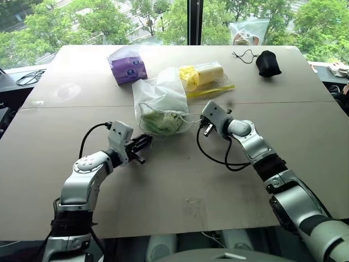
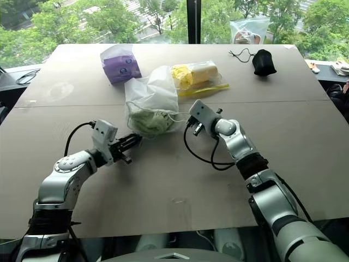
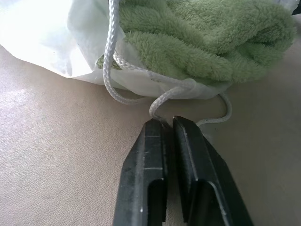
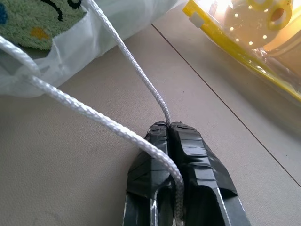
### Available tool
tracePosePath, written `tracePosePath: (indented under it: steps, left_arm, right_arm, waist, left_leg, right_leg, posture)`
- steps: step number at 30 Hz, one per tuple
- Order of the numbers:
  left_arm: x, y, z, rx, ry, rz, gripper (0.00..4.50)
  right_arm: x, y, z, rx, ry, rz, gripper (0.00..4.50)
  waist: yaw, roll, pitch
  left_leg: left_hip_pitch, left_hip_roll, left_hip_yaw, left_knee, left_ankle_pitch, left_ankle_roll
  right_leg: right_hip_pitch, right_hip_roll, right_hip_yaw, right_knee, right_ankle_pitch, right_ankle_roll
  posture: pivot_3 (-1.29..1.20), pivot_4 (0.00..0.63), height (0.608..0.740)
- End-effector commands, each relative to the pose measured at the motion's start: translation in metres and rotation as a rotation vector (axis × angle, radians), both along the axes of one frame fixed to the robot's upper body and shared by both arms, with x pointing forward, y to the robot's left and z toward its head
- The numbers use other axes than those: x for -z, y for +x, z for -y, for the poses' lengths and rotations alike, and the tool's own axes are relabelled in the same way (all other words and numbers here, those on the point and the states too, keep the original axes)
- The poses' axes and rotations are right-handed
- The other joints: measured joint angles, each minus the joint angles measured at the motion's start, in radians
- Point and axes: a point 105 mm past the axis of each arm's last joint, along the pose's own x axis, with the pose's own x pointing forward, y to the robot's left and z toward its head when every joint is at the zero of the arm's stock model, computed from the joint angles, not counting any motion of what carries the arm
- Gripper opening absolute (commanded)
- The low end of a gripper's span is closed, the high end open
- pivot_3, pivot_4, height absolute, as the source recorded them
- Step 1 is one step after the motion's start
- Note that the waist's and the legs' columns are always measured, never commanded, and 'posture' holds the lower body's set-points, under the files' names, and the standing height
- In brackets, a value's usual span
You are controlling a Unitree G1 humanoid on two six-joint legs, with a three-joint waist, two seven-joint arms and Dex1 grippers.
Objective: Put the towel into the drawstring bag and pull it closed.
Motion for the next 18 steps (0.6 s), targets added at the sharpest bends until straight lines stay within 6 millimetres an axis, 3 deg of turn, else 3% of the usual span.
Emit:
tracePosePath:
  steps: [1, 4, 6, 9, 12, 18]
  left_arm:
    - [-0.009, 0.005, -0.003, -0.062, -0.084, 0.023, 0.11]
    - [-0.009, 0.003, -0.009, -0.099, -0.184, 0.006, 0.11]
    - [-0.016, -0.007, -0.019, -0.079, -0.343, -0.035, 0.11]
    - [-0.032, -0.017, -0.047, -0.075, -0.554, -0.093, 0.11]
    - [-0.047, -0.019, -0.079, -0.123, -0.550, -0.066, 0.11]
    - [-0.066, -0.018, -0.091, -0.123, -0.400, 0.026, 0.11]
  right_arm:
    - [-0.023, -0.004, -0.002, -0.005, 0.062, 0.043, 0.00]
    - [-0.027, -0.008, -0.003, 0.002, 0.082, 0.042, 0.00]
    - [-0.035, -0.011, -0.003, 0.007, 0.101, 0.053, 0.00]
    - [-0.047, -0.013, -0.003, 0.015, 0.147, 0.055, 0.00]
    - [-0.058, -0.015, -0.003, 0.010, 0.154, 0.073, 0.00]
    - [-0.077, -0.017, 0.001, 0.034, 0.175, 0.114, 0.00]
  waist:
    - [-0.002, 0.000, 0.000]
    - [-0.004, 0.000, 0.000]
    - [-0.005, 0.000, 0.000]
    - [-0.007, 0.000, 0.000]
    - [-0.007, 0.000, 0.000]
    - [0.001, 0.000, 0.000]
  left_leg:
    - [0.000, 0.000, 0.000, 0.000, 0.000, 0.000]
    - [0.000, 0.000, 0.000, 0.000, 0.000, 0.000]
    - [0.000, 0.000, 0.000, 0.000, 0.000, 0.000]
    - [0.000, 0.001, 0.000, 0.000, 0.000, 0.000]
    - [0.000, 0.001, -0.001, 0.000, 0.000, 0.000]
    - [0.000, -0.001, 0.000, 0.000, 0.000, 0.000]
  right_leg:
    - [0.000, 0.000, 0.000, 0.000, 0.000, 0.000]
    - [0.000, 0.000, 0.000, 0.000, 0.000, 0.000]
    - [0.000, 0.000, 0.000, 0.000, 0.000, 0.000]
    - [-0.001, 0.001, 0.000, 0.001, 0.000, 0.000]
    - [-0.001, 0.002, -0.001, 0.001, 0.000, 0.000]
    - [0.000, 0.000, -0.001, 0.000, 0.000, 0.000]
  posture:
    - [0.00, 0.150, 0.740]
    - [0.00, 0.150, 0.740]
    - [0.00, 0.150, 0.740]
    - [0.00, 0.150, 0.740]
    - [0.00, 0.150, 0.740]
    - [0.00, 0.150, 0.740]
